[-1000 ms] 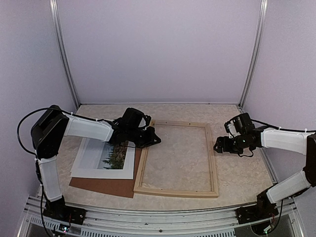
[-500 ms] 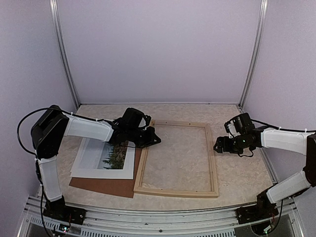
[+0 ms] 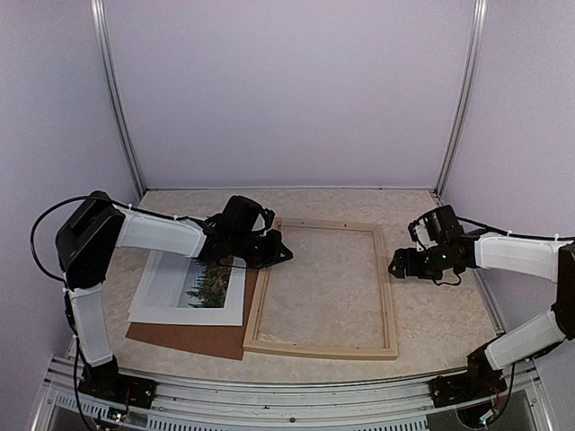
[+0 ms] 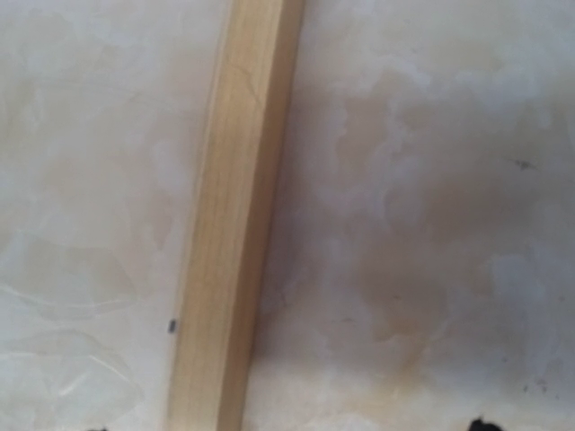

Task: Put the photo into the frame
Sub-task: Place the glass panel in the frame body.

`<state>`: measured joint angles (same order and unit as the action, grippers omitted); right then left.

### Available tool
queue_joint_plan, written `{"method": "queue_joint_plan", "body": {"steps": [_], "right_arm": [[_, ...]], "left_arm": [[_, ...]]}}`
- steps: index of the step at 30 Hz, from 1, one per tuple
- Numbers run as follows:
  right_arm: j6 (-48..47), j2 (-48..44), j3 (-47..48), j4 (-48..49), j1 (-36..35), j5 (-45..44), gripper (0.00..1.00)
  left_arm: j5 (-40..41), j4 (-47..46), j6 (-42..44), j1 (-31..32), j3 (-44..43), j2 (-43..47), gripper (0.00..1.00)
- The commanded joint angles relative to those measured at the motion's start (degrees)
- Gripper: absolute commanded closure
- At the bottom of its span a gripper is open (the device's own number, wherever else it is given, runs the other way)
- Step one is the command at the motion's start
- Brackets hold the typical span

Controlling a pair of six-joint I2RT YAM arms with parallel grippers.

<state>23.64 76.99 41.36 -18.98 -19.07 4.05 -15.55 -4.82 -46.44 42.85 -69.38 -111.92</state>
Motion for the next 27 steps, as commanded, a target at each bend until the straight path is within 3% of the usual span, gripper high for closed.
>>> {"method": "queue_joint_plan", "body": {"steps": [1,27], "right_arm": [[0.4,0.6,0.0,0.5,-0.9,-0.4,0.14],[0.8,0.5,-0.9,1.0,-1.0,-0.3,0.14]], "left_arm": [[0.9,-0.4,0.8,0.2,0.4,2.4,1.00],[0.3,-0.9,1.0,-0.1,1.3,2.4,1.00]]}}
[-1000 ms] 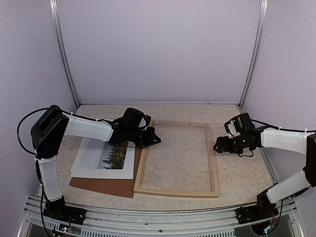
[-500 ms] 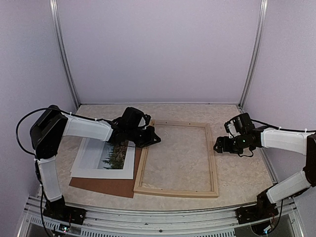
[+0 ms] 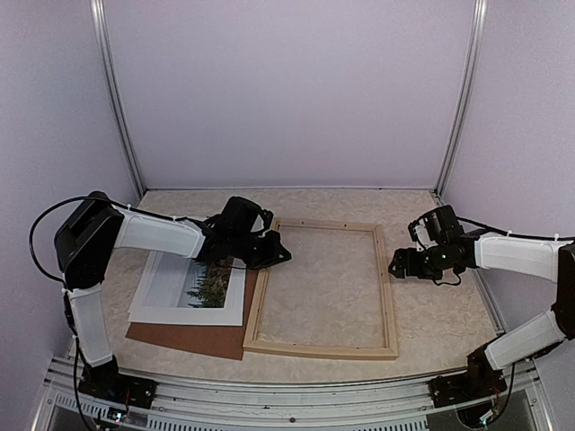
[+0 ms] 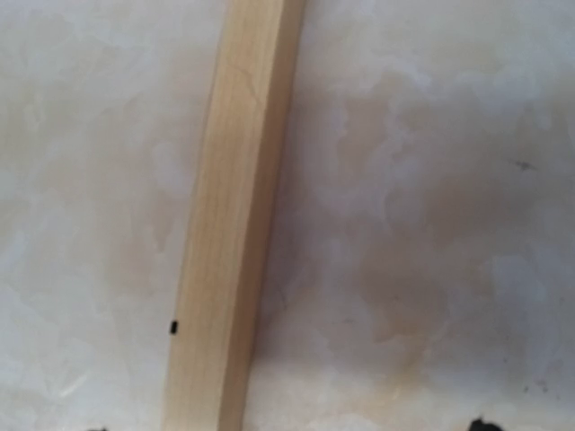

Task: Put the photo into the frame
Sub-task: Place the glass panel in the frame body.

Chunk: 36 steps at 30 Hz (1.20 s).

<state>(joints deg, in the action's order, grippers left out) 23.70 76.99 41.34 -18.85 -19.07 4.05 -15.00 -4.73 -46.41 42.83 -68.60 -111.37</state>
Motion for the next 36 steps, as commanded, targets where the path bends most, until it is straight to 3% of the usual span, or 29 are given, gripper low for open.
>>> {"method": "queue_joint_plan", "body": {"steps": [1,36], "right_arm": [[0.7,0.4,-0.9,0.8,-0.9,-0.4,0.14],[0.6,0.5,0.1,0.1,-1.3,-0.4,0.14]], "left_arm": [[-0.3,-1.1,1.0,0.0,0.4,1.8,1.00],[0.9,1.9,4.5,0.5,-3.8,-0.1,1.00]]}}
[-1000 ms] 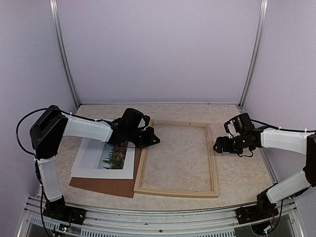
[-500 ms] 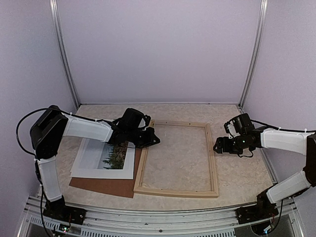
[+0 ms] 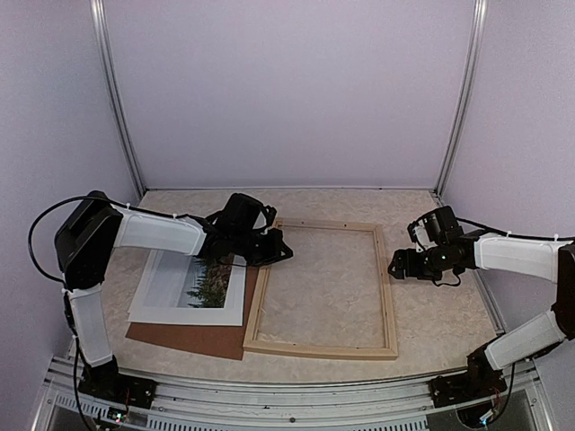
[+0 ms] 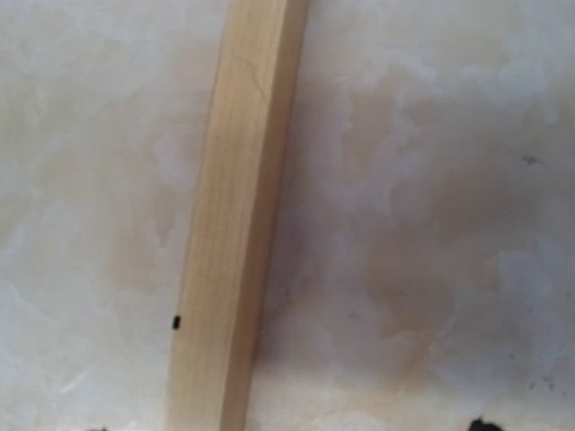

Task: Put the photo into the frame
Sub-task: Place the glass panel in the frame body.

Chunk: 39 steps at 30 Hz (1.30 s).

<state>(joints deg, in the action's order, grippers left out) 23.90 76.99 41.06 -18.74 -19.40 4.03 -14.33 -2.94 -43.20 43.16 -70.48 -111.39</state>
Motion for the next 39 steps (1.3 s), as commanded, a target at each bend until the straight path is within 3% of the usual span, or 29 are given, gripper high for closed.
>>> {"method": "queue_joint_plan", "body": {"steps": [1,22,39], "right_arm": [[0.4,0.7,0.4,0.0,-1.0,-0.3,0.14],[2.0,1.3,2.2,3.1,-5.1,-0.1,0.14],[3.6,21.5,15.6,8.9,-19.0,3.2,0.15]], "left_arm": [[0.1,0.1,1.3,0.2,-2.0,-0.1,1.00],[-0.4,-1.1,0.8,1.2,-1.6,-0.9,1.00],[1.1,-0.8,1.2,1.3,-0.5,-0.4,0.98]]}}
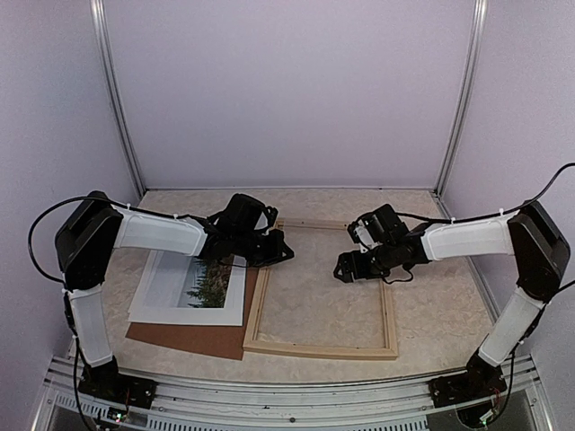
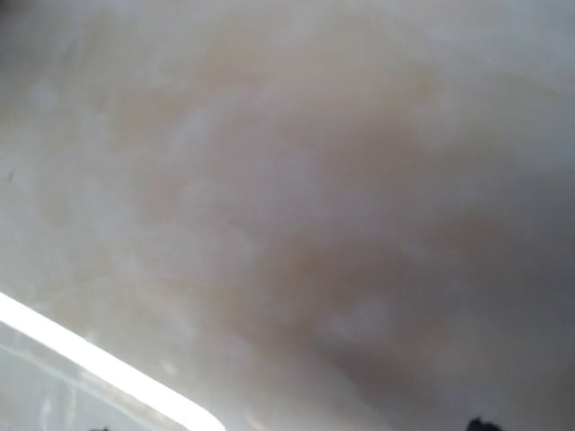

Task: Put the photo into the frame
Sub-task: Place the glass panel in the frame body.

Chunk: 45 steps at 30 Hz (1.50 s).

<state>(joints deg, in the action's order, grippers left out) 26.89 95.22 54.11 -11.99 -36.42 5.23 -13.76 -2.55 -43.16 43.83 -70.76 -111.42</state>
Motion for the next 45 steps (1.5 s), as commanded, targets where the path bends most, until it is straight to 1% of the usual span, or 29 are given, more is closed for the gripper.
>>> {"method": "queue_joint_plan", "body": {"steps": [1,4,8,11,13,19,24,30,39,45], "right_arm": [[0.6,4.1,3.0,2.4,-2.3,2.6,0.15],[0.7,6.3,3.6,2.7,-2.7,3.5,0.15],[1.0,6.9,2.7,3.2,-2.7,3.2,0.15],[1.1,7.2,2.0,3.1,-2.6,3.1,0.15],[1.1,7.5,1.7,3.1,-2.6,3.2,0.15],[1.3,8.0,0.2,3.5,-2.7,3.3,0.15],[1.5,7.5,-0.8,3.7,-2.6,3.1,0.15],[1.5,7.0,-1.4,3.5,-2.7,3.0,0.15],[1.2,6.8,-1.1,3.1,-2.7,2.9,0.15],[0.7,6.2,-0.5,2.4,-2.6,2.8,0.15]], "left_arm": [[0.6,-1.3,1.2,0.6,-0.1,-0.4,0.98],[0.6,-1.3,1.2,0.6,0.0,-0.4,0.97],[0.6,-1.3,1.2,0.6,0.1,-0.5,0.95],[0.5,-1.2,1.2,0.6,0.1,-0.6,0.91],[0.6,-1.2,1.2,0.6,0.2,-0.6,0.86],[2.4,0.4,2.0,0.5,0.4,0.4,0.66],[5.2,2.3,3.3,0.4,0.4,2.1,0.57],[9.4,6.3,5.0,0.1,0.8,4.4,0.49],[19.0,10.2,8.2,-0.7,2.6,8.7,0.39],[20.9,11.6,9.7,-0.9,3.1,9.3,0.36]]}}
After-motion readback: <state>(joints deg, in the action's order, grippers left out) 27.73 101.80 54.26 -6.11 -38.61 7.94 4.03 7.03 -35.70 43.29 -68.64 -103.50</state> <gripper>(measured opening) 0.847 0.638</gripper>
